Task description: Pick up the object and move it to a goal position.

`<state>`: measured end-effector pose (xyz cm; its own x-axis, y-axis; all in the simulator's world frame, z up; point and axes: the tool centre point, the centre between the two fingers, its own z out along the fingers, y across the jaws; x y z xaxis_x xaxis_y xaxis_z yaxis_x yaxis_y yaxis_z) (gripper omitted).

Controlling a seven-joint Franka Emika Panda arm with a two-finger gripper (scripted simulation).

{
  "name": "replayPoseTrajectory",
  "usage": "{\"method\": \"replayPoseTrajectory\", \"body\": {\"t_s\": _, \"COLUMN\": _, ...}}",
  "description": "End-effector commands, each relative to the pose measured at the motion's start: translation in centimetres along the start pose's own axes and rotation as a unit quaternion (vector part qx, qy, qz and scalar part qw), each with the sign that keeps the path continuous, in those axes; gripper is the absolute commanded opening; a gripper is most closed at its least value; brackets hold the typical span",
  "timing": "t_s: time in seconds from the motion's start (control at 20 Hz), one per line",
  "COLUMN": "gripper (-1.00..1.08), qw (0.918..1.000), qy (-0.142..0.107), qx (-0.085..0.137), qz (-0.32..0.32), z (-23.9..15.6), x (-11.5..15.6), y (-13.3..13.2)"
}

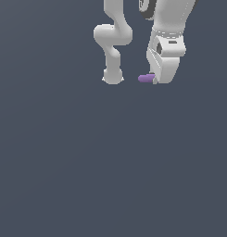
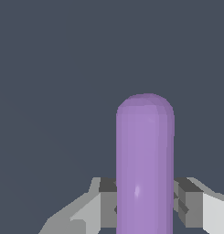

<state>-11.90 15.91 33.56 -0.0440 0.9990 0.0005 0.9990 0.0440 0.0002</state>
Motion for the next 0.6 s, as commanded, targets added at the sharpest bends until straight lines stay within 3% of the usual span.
{"method": "replayPoseTrajectory", "body": {"t_s": 0.0, "gripper": -1.0, "qw": 1.0, "qy": 0.001, "qx": 0.001, "qz": 0.0, "z": -2.5, "x": 0.3, "y": -0.7}}
{"method": "replayPoseTrajectory", "body": {"t_s": 0.55, "gripper": -1.0, "qw": 1.0, "qy": 0.0, "qx": 0.0, "qz": 0.002, "z": -10.4, "x": 1.1, "y": -2.5}}
